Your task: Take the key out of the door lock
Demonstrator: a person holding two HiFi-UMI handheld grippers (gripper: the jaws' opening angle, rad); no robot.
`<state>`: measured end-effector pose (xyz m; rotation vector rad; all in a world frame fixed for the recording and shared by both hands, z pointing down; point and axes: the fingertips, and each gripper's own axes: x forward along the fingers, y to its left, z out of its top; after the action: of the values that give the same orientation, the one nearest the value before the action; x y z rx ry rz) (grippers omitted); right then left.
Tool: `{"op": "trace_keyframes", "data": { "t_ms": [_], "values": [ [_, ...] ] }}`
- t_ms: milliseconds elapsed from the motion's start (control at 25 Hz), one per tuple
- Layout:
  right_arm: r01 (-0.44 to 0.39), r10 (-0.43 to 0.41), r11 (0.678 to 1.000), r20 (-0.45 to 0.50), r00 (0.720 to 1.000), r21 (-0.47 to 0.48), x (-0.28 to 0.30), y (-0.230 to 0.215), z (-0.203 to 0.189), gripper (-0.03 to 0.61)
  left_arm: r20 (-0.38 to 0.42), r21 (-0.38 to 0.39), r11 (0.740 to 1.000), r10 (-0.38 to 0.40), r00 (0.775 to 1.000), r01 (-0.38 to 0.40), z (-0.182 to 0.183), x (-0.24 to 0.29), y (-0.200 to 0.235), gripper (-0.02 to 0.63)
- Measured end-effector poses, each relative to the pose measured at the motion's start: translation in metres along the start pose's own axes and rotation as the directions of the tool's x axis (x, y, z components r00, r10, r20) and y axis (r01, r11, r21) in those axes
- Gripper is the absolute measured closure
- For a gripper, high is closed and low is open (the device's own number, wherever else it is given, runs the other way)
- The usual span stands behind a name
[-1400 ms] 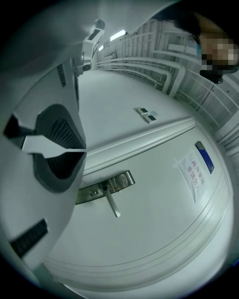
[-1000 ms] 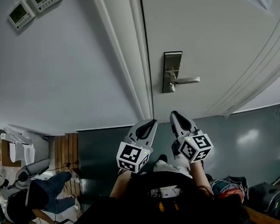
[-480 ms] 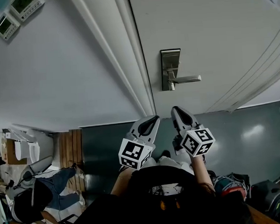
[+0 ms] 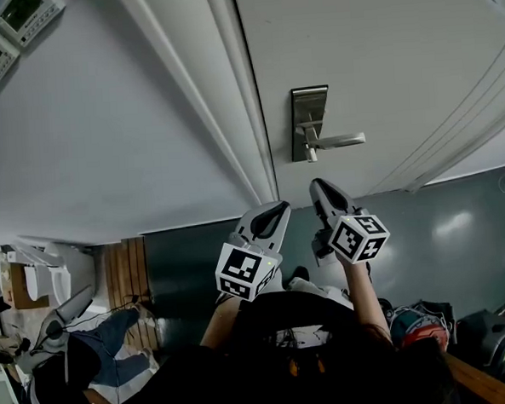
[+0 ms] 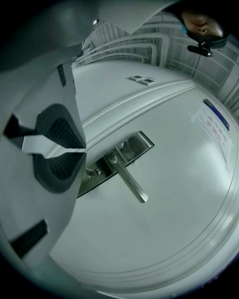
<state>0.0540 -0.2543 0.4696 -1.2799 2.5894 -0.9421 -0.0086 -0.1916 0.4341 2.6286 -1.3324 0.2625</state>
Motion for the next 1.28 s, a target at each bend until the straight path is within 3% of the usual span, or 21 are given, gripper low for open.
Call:
{"op": "trace_keyframes", "data": {
  "t_ms": [80,160,520,720,880,1280],
  "values": [
    [0.011,-0.011,0.999,0.001,1.000,0.033,0.005,-0.001,0.000,0.553,0.007,0.003,1.000,-0.017,1.000,0.017,0.005,-0.002,0.006,0.604],
    [0.012,-0.012,0.997,0.000,1.000,0.075,0.013,-0.003,-0.001,0.497,0.009,0.006,1.000,-0.029,1.000,0.029,0.008,-0.001,0.015,0.604],
    [0.120,-0.127,0.959,0.013,0.992,0.257,0.043,-0.045,-0.004,0.423,-0.003,0.020,0.993,-0.115,0.993,0.115,0.012,0.012,0.037,0.604],
    [0.096,-0.113,0.935,0.030,0.993,0.343,0.062,-0.053,-0.004,0.385,-0.004,0.017,0.988,-0.155,0.988,0.155,0.013,0.019,0.044,0.604],
    [0.089,-0.124,0.912,0.062,0.990,0.401,0.075,-0.060,-0.002,0.393,-0.009,0.013,0.984,-0.178,0.984,0.178,0.012,0.024,0.048,0.604],
    [0.002,-0.102,0.849,0.161,0.982,0.529,0.085,-0.066,0.004,0.531,-0.020,0.007,0.979,-0.206,0.978,0.206,0.007,0.033,0.046,0.604]
  ]
}}
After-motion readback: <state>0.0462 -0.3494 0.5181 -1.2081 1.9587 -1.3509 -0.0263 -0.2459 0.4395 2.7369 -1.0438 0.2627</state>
